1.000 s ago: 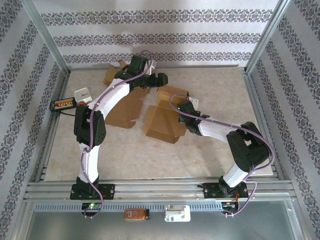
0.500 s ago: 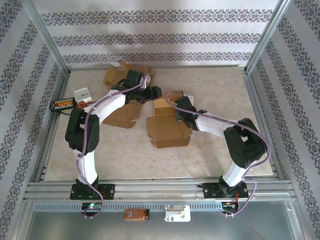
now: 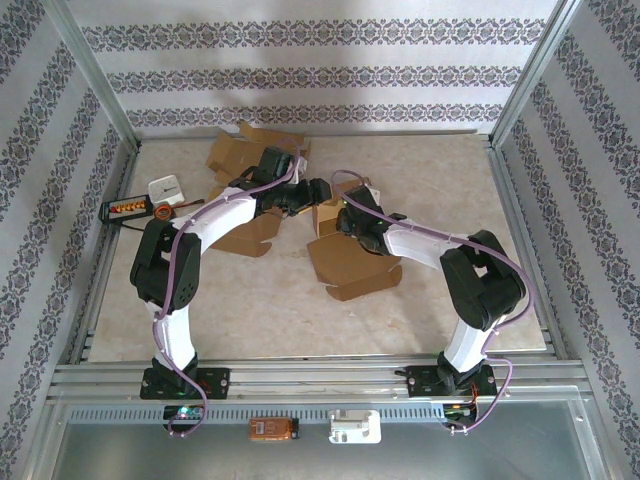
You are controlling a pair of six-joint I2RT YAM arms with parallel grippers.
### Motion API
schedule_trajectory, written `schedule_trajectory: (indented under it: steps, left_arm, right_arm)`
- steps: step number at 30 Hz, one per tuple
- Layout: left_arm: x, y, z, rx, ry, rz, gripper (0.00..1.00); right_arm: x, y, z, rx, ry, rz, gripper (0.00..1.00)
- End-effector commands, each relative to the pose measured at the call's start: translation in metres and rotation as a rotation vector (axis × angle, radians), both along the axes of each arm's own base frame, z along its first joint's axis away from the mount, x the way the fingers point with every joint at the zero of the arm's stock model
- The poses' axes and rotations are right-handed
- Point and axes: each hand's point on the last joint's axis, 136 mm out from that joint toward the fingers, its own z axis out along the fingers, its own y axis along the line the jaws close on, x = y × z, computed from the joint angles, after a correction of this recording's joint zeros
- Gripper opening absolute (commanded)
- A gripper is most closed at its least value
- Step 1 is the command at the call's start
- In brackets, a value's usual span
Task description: Fold the paper box
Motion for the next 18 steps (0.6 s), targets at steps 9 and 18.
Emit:
schedule_trajectory:
  steps: [9, 18]
  left_arm:
    - [-0.003, -0.001, 0.016, 0.051, -0.059, -0.034, 0.73]
    - [-0.002, -0.002, 0.019, 0.057, -0.072, -0.04, 0.73]
  right_arm:
    - [-0.048, -0.007, 0.053, -0.052, -0.06, 0.26, 0.74]
    - [-0.037, -0.054, 0.123, -0.165, -0.326, 0.316, 0.7]
